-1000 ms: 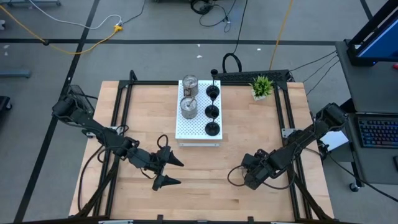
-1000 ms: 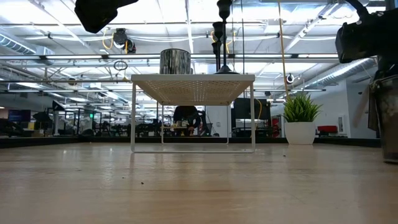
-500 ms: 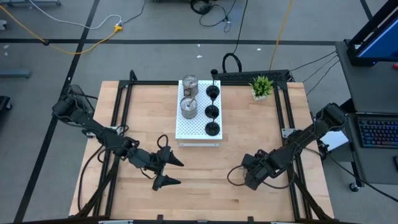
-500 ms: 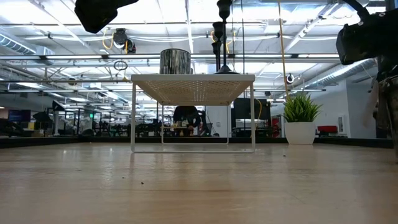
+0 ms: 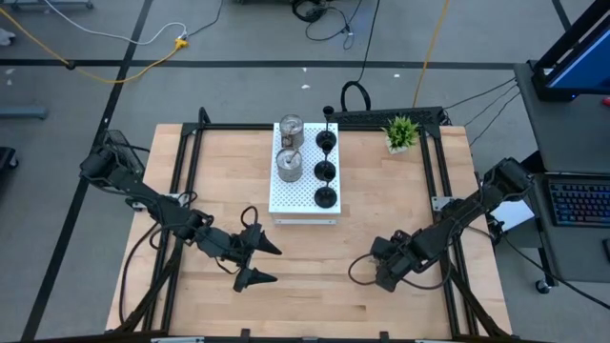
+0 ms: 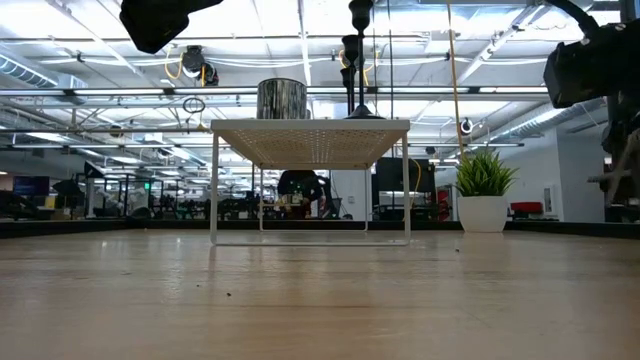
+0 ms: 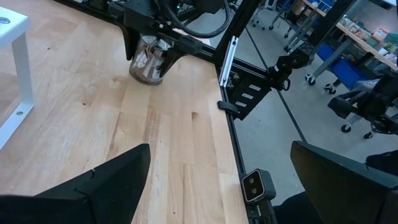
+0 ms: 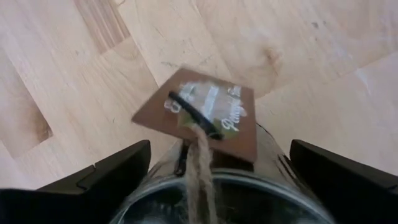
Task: Pick & Place candle stick holders
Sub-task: Put the brown scented candle on the shelf aligned with the brown scented candles
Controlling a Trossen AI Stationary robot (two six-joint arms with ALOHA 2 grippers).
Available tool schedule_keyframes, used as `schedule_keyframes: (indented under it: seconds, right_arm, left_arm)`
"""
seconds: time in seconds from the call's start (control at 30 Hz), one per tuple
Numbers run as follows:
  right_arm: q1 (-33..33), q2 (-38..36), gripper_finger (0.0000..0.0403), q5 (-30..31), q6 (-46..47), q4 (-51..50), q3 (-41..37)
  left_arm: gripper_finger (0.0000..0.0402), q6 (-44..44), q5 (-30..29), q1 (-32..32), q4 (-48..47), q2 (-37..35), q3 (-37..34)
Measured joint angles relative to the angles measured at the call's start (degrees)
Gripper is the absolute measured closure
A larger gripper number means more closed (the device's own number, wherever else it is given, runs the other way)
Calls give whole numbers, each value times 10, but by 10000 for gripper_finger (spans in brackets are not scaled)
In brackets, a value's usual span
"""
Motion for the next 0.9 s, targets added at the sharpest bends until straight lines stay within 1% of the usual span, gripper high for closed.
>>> schedule_keyframes:
  seconds: [0.1,0.17,0.4,0.67,0.9]
  right_arm:
    - [4,0,12,1,3,0,0]
    - [7,0,8,3,9,3,-6]
    - [28,-2,7,7,47,35,-34]
    - [36,-2,7,5,48,40,-35]
    - [36,-38,7,2,32,27,-37]
  left_arm:
    - [7,0,0,0,-4,0,0]
    - [7,0,0,0,-7,0,0]
    - [7,-3,0,0,-16,0,0]
    - [7,-1,0,0,-15,0,0]
    - [7,-1,0,0,-16,0,0]
